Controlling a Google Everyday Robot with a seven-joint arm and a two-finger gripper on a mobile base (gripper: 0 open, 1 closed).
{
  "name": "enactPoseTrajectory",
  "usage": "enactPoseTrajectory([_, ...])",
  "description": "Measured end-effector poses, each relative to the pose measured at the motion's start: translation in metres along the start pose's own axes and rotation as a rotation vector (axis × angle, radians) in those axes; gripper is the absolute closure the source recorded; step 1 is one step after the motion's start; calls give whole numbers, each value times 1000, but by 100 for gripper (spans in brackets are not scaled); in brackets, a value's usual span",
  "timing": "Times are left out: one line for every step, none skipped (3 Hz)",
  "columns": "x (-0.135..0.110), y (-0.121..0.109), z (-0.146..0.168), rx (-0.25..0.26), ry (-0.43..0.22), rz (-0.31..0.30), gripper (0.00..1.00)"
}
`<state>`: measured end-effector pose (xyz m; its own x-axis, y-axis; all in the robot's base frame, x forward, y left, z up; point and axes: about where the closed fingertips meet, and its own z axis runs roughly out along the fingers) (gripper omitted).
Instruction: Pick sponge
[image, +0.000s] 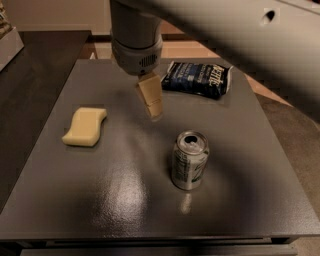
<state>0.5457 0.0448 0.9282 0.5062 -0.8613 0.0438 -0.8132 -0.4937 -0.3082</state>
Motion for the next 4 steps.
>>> enactPoseTrajectory([-27, -10, 21, -37, -29, -141, 0])
enactPoseTrajectory([-54, -19, 36, -71, -55, -263, 0])
enactPoseTrajectory([-78, -28, 49, -107, -100, -358, 0])
enactPoseTrajectory([-93, -35, 59, -131, -132, -420, 0])
